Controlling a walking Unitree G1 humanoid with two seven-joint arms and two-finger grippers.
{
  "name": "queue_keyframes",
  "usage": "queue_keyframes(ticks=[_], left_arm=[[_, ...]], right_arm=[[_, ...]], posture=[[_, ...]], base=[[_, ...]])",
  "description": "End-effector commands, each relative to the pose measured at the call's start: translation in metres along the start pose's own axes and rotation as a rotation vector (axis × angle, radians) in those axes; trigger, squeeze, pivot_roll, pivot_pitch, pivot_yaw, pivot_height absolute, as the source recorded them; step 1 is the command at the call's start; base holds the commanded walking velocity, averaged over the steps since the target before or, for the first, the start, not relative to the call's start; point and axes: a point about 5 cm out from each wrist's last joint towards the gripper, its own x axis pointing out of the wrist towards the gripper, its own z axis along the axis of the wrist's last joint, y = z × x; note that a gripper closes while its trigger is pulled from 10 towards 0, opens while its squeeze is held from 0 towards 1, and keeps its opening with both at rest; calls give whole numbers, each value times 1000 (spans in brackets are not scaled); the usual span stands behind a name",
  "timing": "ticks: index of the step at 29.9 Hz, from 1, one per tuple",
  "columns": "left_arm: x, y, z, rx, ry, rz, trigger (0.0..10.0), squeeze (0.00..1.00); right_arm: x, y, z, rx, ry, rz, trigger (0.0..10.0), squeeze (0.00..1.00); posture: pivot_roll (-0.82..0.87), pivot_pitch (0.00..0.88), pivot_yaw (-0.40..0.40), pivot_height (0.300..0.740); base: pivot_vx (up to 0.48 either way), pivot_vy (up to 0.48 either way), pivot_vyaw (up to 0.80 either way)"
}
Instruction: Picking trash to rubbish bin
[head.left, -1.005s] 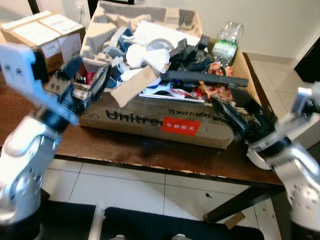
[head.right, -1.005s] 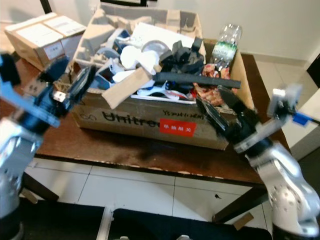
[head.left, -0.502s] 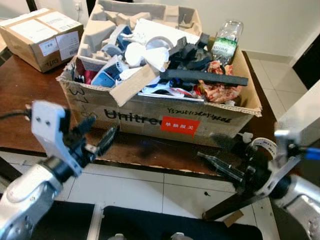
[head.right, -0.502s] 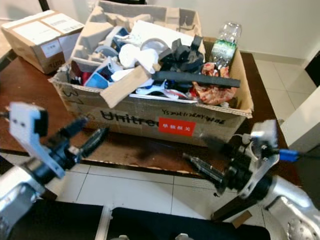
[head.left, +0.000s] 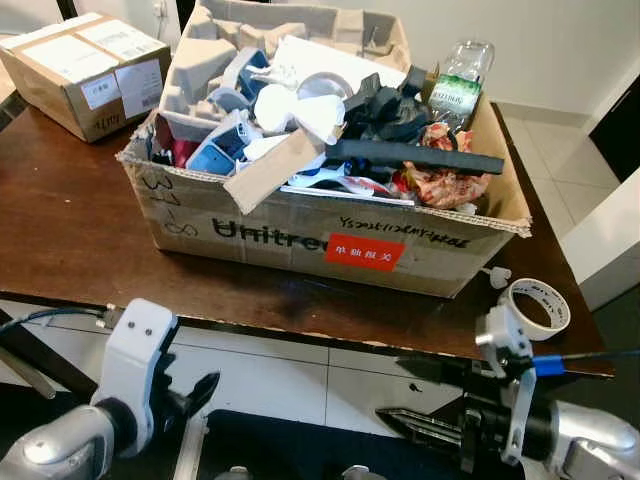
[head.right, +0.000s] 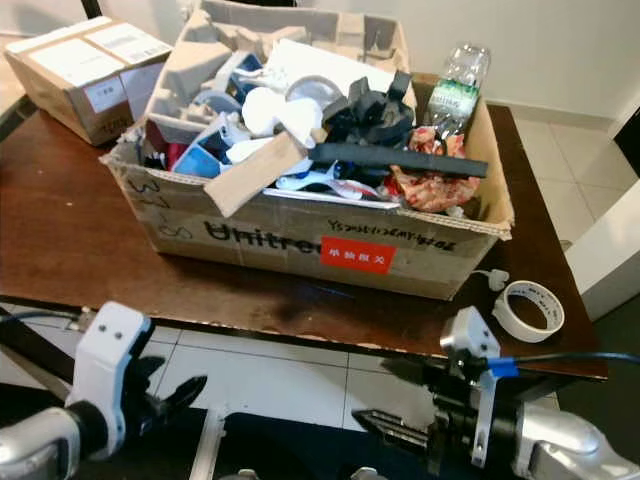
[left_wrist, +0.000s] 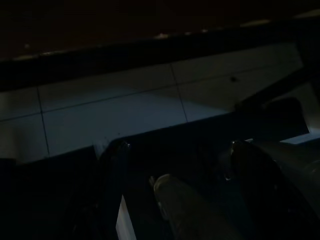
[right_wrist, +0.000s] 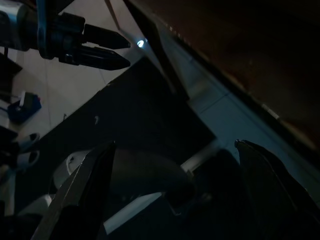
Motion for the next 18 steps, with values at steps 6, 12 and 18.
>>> queue_keyframes(ticks=[6, 12, 18], left_arm=[[2, 6, -22, -74, 108, 74, 10000, 0], [3, 10, -43, -125, 199, 148, 10000, 0], [4, 11, -58, -169, 269, 187, 10000, 0]], right_arm=[[0, -23, -33, 82, 188, -186, 10000, 0], [4, -30, -65, 123, 315, -290, 10000, 0], [5, -31, -87, 155, 417, -343, 10000, 0]], posture=[[152, 171, -69, 740], [152, 167, -66, 740], [155, 171, -66, 740]], base=[[0, 0, 0], [0, 0, 0], [0, 0, 0]])
